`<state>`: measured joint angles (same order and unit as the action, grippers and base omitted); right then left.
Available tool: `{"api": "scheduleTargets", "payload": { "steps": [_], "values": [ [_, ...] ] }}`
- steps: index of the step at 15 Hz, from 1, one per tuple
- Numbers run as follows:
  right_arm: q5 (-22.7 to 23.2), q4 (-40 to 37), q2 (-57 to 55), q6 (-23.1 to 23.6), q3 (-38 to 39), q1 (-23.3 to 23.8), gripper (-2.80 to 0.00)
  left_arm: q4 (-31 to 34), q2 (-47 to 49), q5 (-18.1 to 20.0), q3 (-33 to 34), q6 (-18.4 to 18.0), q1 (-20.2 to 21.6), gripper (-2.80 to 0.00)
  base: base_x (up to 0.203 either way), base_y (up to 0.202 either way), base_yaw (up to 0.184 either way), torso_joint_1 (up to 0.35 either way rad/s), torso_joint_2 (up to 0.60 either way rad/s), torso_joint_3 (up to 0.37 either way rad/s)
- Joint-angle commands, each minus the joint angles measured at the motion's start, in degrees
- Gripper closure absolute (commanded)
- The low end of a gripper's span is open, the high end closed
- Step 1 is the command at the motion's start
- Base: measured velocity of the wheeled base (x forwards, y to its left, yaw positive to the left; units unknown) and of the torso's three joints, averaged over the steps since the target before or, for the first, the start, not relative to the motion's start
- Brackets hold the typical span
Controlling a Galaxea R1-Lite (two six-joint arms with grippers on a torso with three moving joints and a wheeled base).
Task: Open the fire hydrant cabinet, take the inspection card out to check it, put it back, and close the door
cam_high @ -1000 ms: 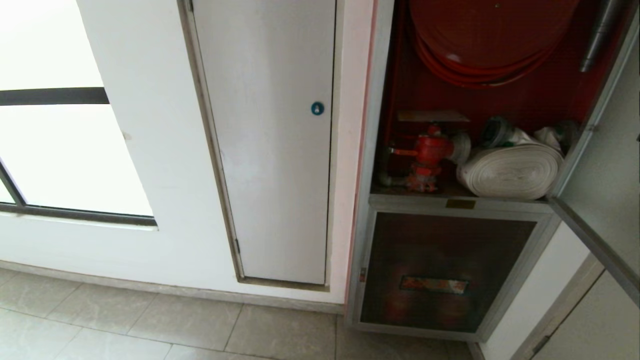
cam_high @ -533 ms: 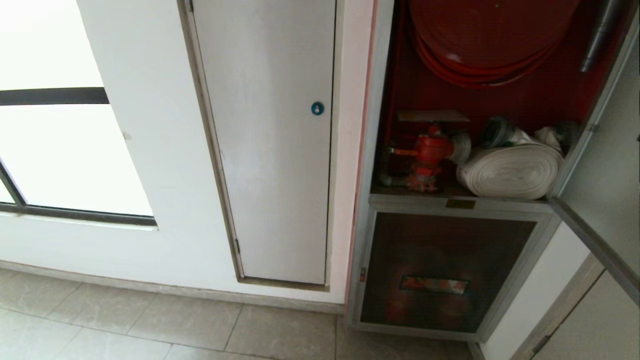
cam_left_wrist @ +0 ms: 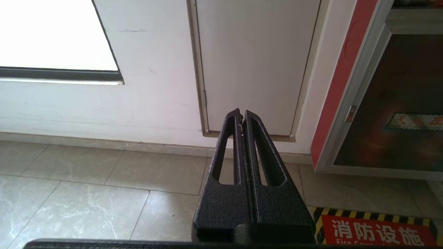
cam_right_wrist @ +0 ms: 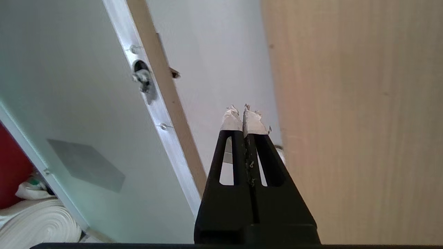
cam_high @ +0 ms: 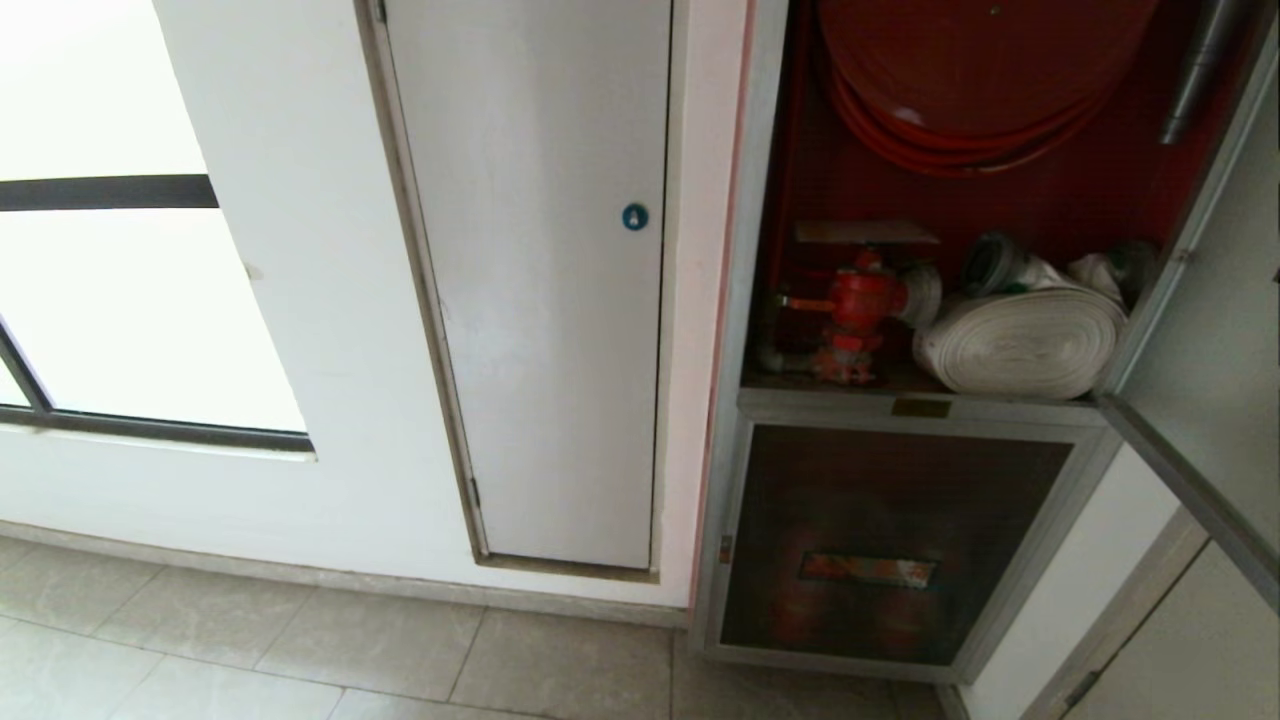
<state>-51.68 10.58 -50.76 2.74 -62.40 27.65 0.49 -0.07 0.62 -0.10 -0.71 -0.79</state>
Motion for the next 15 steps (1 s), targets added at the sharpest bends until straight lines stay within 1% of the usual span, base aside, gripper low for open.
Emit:
{"api": "scheduleTargets", "payload": {
  "steps": [1, 3, 4, 5, 7, 9, 11, 12, 14, 15],
  "values": [
    [-0.27, 0.17, -2.02, -0.01, -0.66, 0.04, 0.00, -0.04, 0.05, -0.01, 0.01, 0.00, 0.00, 0.00, 0.000, 0.000, 0.000, 0.000, 0.00, 0.000],
    [-0.14, 0.30, -4.12, -0.12, -1.04, 0.96, 0.00, -0.01, 0.02, -0.01, 0.01, 0.00, 0.00, 0.00, 0.000, 0.000, 0.000, 0.000, 0.00, 0.000],
    [0.13, 0.50, -5.16, -0.90, -0.94, 2.47, 0.00, 0.04, 0.07, -0.01, 0.01, 0.00, 0.00, 0.00, 0.000, 0.000, 0.000, 0.000, 0.00, 0.000],
    [0.73, 0.53, -6.38, -2.86, -0.96, 4.10, 0.00, 0.04, 0.05, -0.01, 0.01, 0.00, 0.00, 0.00, 0.000, 0.000, 0.000, 0.000, 0.00, 0.000],
    [3.70, 0.28, -7.83, -5.38, -0.86, 9.04, 0.00, 0.04, 0.07, -0.01, 0.01, 0.00, 0.00, 0.00, 0.000, 0.000, 0.000, 0.000, 0.00, 0.000],
    [8.21, -0.26, -8.02, -7.80, -0.32, 15.03, 0.00, 0.04, 0.03, -0.01, 0.01, -0.05, 0.00, 0.00, 0.000, 0.000, 0.000, 0.000, 0.00, 0.000],
    [13.87, -2.58, -7.97, -11.82, 0.56, 20.67, 0.00, -0.02, 0.02, -0.01, 0.01, 0.00, 0.00, 0.00, 0.000, 0.000, 0.000, 0.000, 0.00, 0.000],
    [16.52, -3.79, -7.96, -13.55, 0.86, 22.94, 0.00, 0.04, -0.01, -0.01, 0.01, 0.00, 0.00, 0.00, 0.000, 0.000, 0.000, 0.000, 0.00, 0.000],
    [22.62, -4.87, -8.07, -15.50, 2.34, 27.49, 0.00, 0.04, -0.01, -0.01, 0.01, 0.00, 0.00, 0.00, 0.000, 0.000, 0.000, 0.000, 0.00, 0.000],
    [24.86, -4.88, -8.25, -16.14, 3.56, 28.34, 0.00, -0.02, 0.06, -0.01, 0.01, 0.00, 0.00, 0.00, 0.000, 0.000, 0.000, 0.000, 0.00, 0.000]
  ]
}}
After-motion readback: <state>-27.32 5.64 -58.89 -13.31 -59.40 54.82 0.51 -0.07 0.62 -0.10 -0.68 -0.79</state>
